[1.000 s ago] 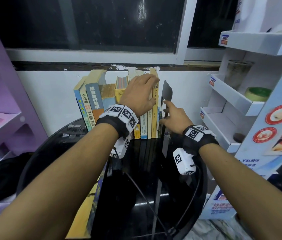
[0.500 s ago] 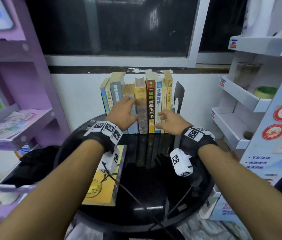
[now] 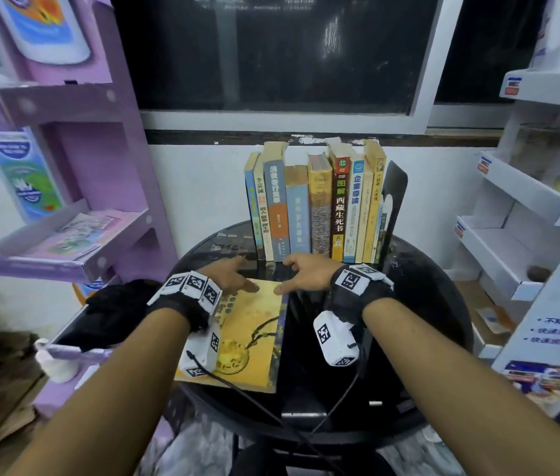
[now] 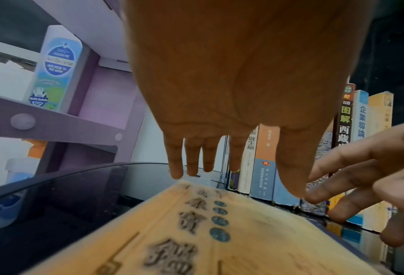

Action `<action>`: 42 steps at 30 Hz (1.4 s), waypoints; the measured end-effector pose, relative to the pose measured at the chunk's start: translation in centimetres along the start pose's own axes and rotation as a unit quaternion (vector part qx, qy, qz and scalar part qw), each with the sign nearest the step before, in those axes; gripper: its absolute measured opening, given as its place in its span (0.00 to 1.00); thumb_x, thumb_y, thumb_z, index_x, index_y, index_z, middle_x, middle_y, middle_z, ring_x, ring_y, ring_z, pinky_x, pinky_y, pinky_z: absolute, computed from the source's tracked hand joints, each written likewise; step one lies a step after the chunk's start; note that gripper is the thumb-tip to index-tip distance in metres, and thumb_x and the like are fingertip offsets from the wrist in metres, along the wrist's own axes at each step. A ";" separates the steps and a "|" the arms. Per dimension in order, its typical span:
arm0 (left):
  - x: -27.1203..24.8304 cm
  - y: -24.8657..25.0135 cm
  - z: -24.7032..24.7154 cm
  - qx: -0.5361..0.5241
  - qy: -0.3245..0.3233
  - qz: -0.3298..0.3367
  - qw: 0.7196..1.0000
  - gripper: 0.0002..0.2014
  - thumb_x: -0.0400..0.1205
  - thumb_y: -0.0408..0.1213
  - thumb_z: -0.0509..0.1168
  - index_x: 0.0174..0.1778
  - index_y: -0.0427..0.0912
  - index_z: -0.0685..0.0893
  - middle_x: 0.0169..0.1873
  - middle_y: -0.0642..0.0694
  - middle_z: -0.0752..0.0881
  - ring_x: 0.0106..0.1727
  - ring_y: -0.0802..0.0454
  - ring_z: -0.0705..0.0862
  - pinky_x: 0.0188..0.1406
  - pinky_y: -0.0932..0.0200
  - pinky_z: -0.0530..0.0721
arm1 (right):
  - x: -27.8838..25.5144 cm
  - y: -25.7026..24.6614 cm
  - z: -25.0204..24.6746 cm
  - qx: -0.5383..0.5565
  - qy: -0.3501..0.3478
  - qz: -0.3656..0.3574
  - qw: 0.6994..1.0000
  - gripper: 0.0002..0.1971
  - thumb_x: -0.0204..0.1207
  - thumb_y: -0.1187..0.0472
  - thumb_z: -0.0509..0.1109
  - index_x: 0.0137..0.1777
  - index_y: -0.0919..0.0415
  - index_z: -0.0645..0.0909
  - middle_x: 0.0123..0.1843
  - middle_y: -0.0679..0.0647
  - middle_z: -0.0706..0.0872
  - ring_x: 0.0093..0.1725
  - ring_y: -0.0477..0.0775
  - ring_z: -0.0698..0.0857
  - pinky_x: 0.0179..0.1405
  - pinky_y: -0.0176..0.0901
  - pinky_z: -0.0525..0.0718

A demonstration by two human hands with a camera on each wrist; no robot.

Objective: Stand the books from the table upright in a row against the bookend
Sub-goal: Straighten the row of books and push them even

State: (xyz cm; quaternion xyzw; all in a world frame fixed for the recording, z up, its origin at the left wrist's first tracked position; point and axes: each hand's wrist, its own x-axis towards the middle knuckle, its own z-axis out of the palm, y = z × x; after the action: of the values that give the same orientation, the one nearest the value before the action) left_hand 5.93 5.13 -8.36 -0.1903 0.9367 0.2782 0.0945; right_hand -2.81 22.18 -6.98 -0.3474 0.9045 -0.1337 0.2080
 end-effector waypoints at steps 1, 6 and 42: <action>0.0 -0.3 0.1 -0.012 -0.023 -0.014 1.000 0.38 0.78 0.45 0.72 0.82 0.48 0.61 0.77 0.42 0.70 0.71 0.45 0.76 0.72 0.51 0.73 | 0.1 -0.3 0.3 -0.003 -0.008 0.000 1.000 0.42 0.72 0.40 0.73 0.82 0.57 0.62 0.80 0.55 0.69 0.76 0.58 0.72 0.72 0.49 0.72; 0.2 -0.9 0.4 0.053 -0.063 -0.039 0.996 0.43 0.73 0.46 0.76 0.82 0.48 0.61 0.77 0.43 0.71 0.73 0.43 0.73 0.68 0.52 0.71 | 0.7 -1.7 1.5 -0.044 -0.035 0.007 0.998 0.45 0.68 0.40 0.77 0.80 0.60 0.64 0.78 0.56 0.72 0.73 0.58 0.74 0.71 0.49 0.73; 1.2 -1.8 -1.3 -0.282 0.047 -0.001 0.958 0.50 0.61 0.40 0.83 0.76 0.48 0.61 0.58 0.44 0.84 0.56 0.43 0.86 0.61 0.39 0.84 | -0.6 -1.4 -2.0 0.194 0.126 -0.039 0.972 0.42 0.54 0.68 0.88 0.68 0.53 0.74 0.61 0.51 0.82 0.61 0.55 0.81 0.59 0.54 0.83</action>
State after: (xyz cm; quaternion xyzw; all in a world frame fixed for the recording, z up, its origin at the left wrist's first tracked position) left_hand 5.51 2.67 -8.50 -0.2233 0.8235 0.5214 -0.0065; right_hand -2.54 21.76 -4.51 -0.3160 0.8657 -0.3578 0.1504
